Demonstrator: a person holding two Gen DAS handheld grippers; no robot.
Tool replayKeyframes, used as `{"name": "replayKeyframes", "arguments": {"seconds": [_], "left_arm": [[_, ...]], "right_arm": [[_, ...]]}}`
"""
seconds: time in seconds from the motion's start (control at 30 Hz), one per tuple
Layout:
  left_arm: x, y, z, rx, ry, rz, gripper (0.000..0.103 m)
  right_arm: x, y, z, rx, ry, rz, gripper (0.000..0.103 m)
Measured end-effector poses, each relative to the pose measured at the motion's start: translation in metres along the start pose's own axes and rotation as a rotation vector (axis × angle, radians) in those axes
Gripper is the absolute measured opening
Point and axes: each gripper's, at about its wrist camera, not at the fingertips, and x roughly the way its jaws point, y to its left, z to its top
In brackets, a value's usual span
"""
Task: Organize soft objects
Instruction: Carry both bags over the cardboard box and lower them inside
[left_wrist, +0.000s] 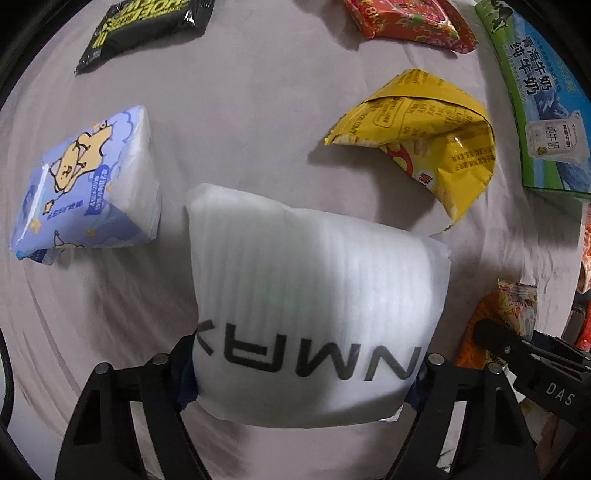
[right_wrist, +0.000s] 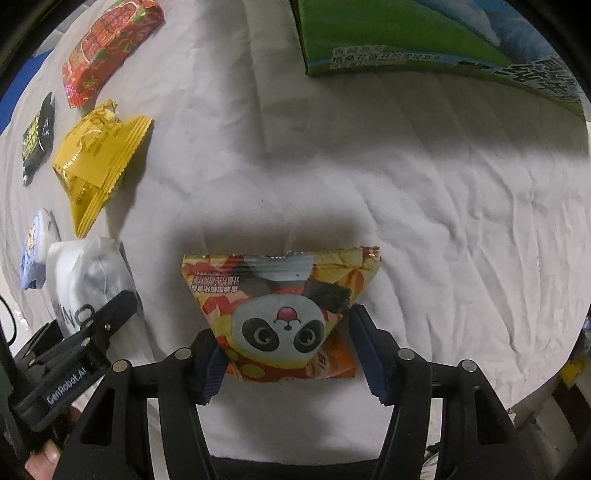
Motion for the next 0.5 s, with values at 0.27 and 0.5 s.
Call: {"name": "replayKeyframes", "arguments": {"seconds": [0.27, 0.5], "left_arm": [[-0.022, -0.026, -0.029, 0.032, -0.066, 0.051, 0.070], [-0.052, -0.042, -0.050, 0.015, -0.109, 0.006, 0.070]], "right_arm": [[0.018, 0.034, -0.002, -0.056, -0.055, -0.077, 0.039], [0.002, 0.046, -0.026, -0.110, -0.100, -0.078, 0.039]]}}
